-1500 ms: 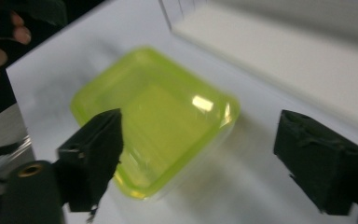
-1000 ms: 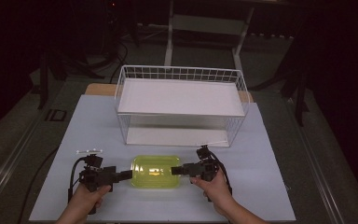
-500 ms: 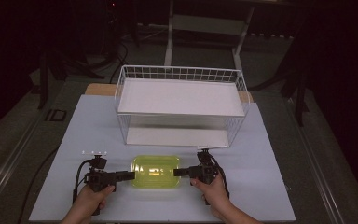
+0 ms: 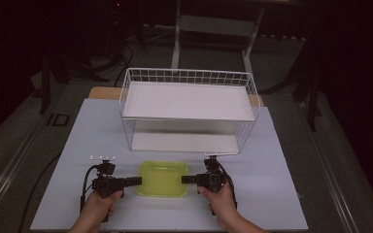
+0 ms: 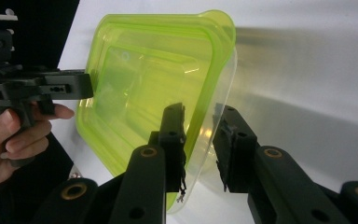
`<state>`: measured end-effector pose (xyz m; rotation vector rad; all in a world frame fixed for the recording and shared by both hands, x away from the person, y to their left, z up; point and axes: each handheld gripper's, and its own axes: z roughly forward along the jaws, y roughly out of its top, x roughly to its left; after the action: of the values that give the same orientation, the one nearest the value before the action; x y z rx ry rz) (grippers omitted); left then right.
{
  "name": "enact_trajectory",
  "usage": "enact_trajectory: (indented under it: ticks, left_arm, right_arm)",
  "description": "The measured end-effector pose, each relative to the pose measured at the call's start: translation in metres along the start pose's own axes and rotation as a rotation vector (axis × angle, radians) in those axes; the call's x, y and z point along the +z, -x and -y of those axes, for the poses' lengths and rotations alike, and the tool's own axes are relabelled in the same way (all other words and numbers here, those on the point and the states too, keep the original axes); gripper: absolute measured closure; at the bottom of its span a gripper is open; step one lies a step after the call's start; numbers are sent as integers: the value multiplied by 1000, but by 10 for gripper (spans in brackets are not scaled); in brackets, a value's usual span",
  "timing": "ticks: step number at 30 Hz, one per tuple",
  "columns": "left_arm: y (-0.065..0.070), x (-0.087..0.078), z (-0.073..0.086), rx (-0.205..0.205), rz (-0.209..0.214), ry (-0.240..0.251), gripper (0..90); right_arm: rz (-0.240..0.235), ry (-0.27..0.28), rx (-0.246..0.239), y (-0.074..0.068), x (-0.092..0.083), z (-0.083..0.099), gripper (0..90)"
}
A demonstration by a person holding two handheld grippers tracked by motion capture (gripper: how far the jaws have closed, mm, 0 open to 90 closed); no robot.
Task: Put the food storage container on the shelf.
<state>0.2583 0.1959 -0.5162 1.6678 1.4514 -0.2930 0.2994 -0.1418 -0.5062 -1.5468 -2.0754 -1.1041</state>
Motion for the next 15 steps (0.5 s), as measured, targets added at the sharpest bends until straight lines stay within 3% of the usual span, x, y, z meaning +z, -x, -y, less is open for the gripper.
enact_trajectory:
  ticks: [5,15]
  left_arm:
    - [2,-1,1,-10,4,-3,775]
    - [12,1,-1,22,19,4,802]
  right_arm:
    - [-9,-1,5,-1,-1,2,756]
    - [1,31,-7,-3,-12,-1,796]
